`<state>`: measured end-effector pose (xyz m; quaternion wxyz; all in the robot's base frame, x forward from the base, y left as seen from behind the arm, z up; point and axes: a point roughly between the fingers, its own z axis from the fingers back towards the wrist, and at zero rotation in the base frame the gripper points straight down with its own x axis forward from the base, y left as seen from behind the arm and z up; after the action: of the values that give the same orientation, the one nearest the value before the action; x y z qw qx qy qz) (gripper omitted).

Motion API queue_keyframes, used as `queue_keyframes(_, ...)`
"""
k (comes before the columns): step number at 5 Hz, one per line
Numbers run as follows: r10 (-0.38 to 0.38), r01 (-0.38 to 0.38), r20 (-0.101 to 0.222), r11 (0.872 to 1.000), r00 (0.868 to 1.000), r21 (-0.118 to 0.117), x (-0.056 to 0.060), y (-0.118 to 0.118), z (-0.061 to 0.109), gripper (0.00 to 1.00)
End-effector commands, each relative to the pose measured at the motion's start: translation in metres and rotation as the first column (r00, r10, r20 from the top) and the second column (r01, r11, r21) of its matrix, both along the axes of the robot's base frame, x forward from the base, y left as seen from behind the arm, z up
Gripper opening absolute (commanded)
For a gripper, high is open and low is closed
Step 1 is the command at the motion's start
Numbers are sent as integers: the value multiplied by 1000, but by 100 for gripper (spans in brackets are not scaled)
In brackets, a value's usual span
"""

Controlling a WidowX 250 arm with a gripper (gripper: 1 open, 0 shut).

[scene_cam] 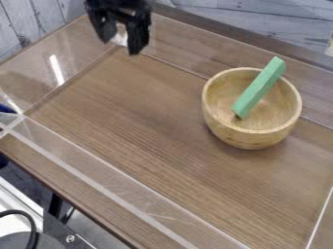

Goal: Put the green block in the brown bowl

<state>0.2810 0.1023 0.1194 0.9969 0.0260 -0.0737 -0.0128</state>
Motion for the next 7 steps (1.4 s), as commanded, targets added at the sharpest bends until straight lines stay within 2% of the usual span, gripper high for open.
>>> queue_keyframes(1,-71,70,33,997,997,39,7,-25,16,100)
queue_keyframes(2,38,-38,1,999,999,-9,8,-7,6,100)
queue_keyframes(3,106,-106,-5,994,994,-26,7,11,2,100)
queue_keyframes(4,125,-126,-20,992,992,-31,19,11,-1,0)
queue_keyframes(5,126,-127,-55,992,991,-24,25,10,-9,100)
queue_keyframes(7,54,-53,-119,998,991,17,36,-12,-8,100)
